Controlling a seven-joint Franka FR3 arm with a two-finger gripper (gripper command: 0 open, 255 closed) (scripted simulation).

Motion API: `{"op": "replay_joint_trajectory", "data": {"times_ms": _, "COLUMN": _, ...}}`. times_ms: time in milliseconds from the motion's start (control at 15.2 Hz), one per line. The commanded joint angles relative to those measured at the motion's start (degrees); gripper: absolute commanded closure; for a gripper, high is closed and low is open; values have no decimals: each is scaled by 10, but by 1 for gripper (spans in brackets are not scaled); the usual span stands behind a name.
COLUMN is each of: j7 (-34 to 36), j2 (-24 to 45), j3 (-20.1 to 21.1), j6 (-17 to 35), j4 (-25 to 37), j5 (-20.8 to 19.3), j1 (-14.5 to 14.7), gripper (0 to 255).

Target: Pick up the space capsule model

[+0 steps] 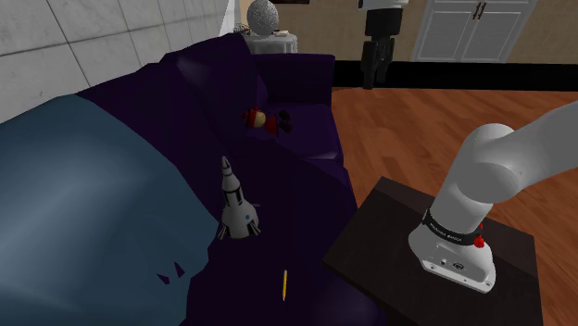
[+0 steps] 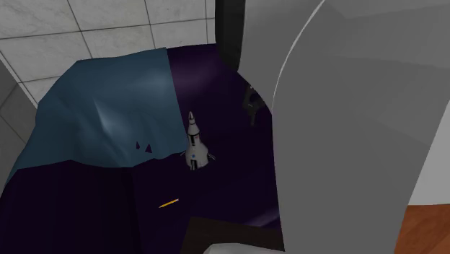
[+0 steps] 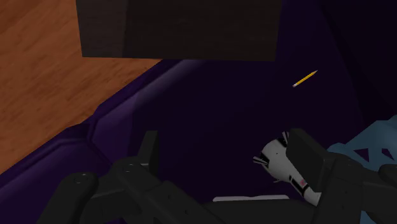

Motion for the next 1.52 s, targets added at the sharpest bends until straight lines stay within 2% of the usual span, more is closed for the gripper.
{"op": "replay_joint_trajectory", "data": {"times_ms": 0, "j7": 0, "j2": 0, "j3": 0, "j6": 0, "j4": 0, "j5": 0, "j1": 0, "gripper": 0}}
{"op": "replay_joint_trajectory", "data": {"times_ms": 462, "j7": 69, "j2": 46, "j3": 77, "j6": 135, "j4": -35, "j5": 30, "j1": 20, "gripper": 0}}
{"op": "replay_joint_trajectory", "data": {"times_ms": 792, "j7": 121, "j2": 103, "j3": 134, "j6": 231, "j4": -36, "j5": 34, "j1": 27, "gripper": 0}}
{"op": "replay_joint_trajectory", "data": {"times_ms": 1122, "j7": 181, "j2": 178, "j3": 192, "j6": 319, "j4": -15, "j5": 15, "j1": 26, "gripper": 0}}
{"op": "replay_joint_trajectory", "data": {"times_ms": 1452, "j7": 256, "j2": 268, "j3": 250, "j6": 394, "j4": 26, "j5": -36, "j1": 16, "gripper": 0}}
